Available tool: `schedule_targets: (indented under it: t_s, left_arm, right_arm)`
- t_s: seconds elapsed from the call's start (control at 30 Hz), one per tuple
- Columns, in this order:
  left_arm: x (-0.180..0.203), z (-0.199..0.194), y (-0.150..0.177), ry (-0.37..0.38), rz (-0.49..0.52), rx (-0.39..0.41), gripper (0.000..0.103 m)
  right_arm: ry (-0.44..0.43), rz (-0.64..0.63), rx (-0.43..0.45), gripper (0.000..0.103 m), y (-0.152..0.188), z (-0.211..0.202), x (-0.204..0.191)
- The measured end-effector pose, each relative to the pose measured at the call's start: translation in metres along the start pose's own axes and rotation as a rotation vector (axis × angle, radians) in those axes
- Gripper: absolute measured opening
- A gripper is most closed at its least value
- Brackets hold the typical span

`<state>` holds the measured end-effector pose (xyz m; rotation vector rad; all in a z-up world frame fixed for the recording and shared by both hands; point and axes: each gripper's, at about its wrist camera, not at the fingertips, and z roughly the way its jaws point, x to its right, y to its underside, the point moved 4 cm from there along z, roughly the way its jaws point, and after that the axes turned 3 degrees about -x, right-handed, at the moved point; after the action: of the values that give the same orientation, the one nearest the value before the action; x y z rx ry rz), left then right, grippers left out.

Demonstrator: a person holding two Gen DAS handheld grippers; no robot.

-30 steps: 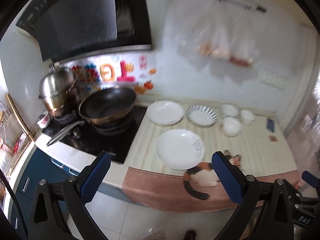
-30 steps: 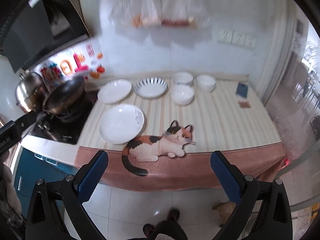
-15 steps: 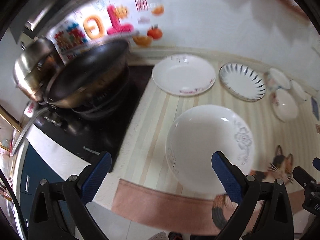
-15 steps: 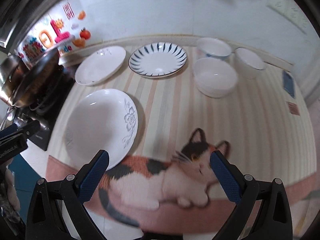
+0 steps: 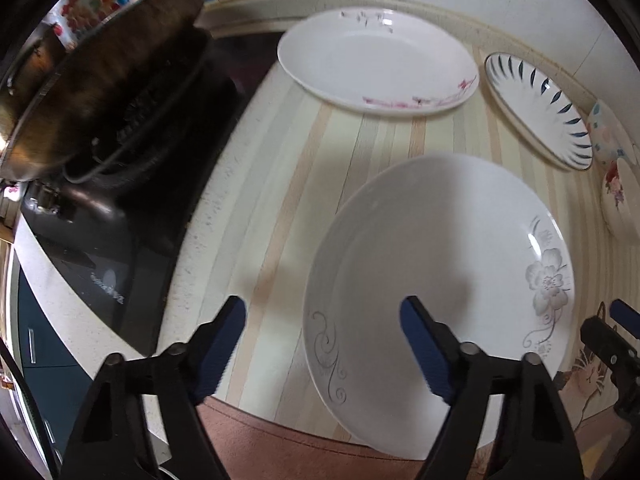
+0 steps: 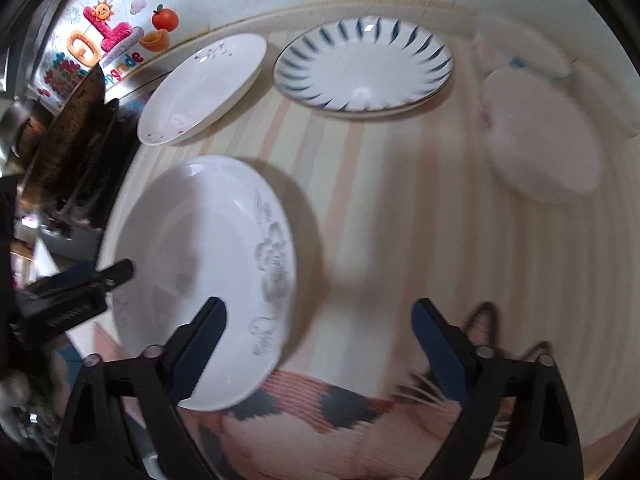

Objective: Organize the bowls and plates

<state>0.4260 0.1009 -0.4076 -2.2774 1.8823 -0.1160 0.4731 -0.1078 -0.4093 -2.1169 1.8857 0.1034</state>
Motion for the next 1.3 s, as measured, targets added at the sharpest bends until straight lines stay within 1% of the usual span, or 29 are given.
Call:
schedule_targets:
  t_s: [0.07, 0.1, 0.13, 0.17, 0.2, 0.23, 0.27, 0.3, 0.4, 0.43, 0.57, 0.7, 0.77, 0.8, 1.0, 1.07, 1.1, 1.2, 1.23, 1.3]
  left_arm:
    - [-0.002, 0.006, 0.0, 0.029, -0.014, -0.025, 0.066]
    - [-0.003, 0.008, 0.0, 0.038, -0.02, -0.035, 0.057]
    - [-0.004, 0.011, 0.0, 0.053, -0.024, -0.052, 0.051]
    - [-0.006, 0.013, 0.0, 0.065, -0.03, -0.059, 0.049]
    - [-0.004, 0.016, -0.003, 0.076, -0.034, -0.062, 0.042]
    - [-0.004, 0.018, -0.003, 0.096, -0.04, -0.069, 0.036]
    - [-0.005, 0.02, -0.002, 0.116, -0.049, -0.079, 0.035]
    - [-0.005, 0.021, -0.002, 0.116, -0.051, -0.08, 0.035]
    - [-0.004, 0.021, 0.001, 0.12, -0.035, -0.08, 0.035]
    - [-0.006, 0.02, 0.005, 0.134, -0.044, -0.08, 0.035]
    - [-0.009, 0.015, 0.013, 0.147, -0.049, -0.08, 0.035]
    - [0.0, 0.001, 0.024, 0.142, -0.027, -0.058, 0.035]
    - [0.006, -0.008, 0.031, 0.152, -0.016, -0.05, 0.035]
    - [0.008, -0.013, 0.029, 0.16, -0.014, -0.047, 0.035]
    - [0.039, -0.045, 0.048, 0.193, 0.063, -0.015, 0.035]
    - [0.049, -0.05, 0.048, 0.205, 0.09, -0.013, 0.035]
    - [0.062, -0.05, 0.045, 0.206, 0.103, -0.014, 0.035]
    - [0.083, -0.054, 0.049, 0.223, 0.159, -0.013, 0.035]
    - [0.091, -0.052, 0.044, 0.226, 0.169, -0.015, 0.035]
    - [0.114, -0.049, 0.045, 0.234, 0.197, -0.02, 0.035]
  right_arm:
    - [-0.049, 0.014, -0.031, 0.074, -0.007, 0.011, -0.001]
    - [-0.069, 0.018, -0.041, 0.07, -0.009, 0.015, -0.002]
    - [-0.082, 0.02, -0.048, 0.063, -0.01, 0.018, -0.004]
    - [-0.099, 0.021, -0.053, 0.054, -0.013, 0.022, -0.005]
    - [-0.116, 0.022, -0.056, 0.048, -0.015, 0.025, -0.006]
    - [-0.136, 0.022, -0.062, 0.033, -0.018, 0.03, -0.008]
    - [-0.152, 0.022, -0.071, 0.02, -0.02, 0.034, -0.009]
    - [-0.164, 0.024, -0.079, 0.018, -0.021, 0.037, -0.011]
    - [-0.162, 0.031, -0.071, 0.017, -0.022, 0.041, -0.013]
    - [-0.166, 0.033, -0.072, 0.017, -0.022, 0.041, -0.014]
    - [-0.191, 0.054, -0.098, 0.017, -0.021, 0.041, -0.008]
    - [-0.197, 0.072, -0.094, 0.017, -0.016, 0.027, 0.003]
    - [-0.197, 0.083, -0.089, 0.017, -0.012, 0.016, 0.011]
    - [-0.199, 0.09, -0.085, 0.017, -0.009, 0.011, 0.017]
    - [-0.175, 0.14, -0.063, 0.017, 0.011, -0.024, 0.056]
    - [-0.169, 0.165, -0.054, 0.017, 0.018, -0.034, 0.071]
    - [-0.16, 0.173, -0.051, 0.017, 0.022, -0.039, 0.079]
    - [-0.139, 0.208, -0.036, 0.017, 0.035, -0.052, 0.103]
    - [-0.134, 0.22, -0.034, 0.017, 0.039, -0.054, 0.11]
    - [-0.122, 0.249, -0.031, 0.017, 0.047, -0.058, 0.125]
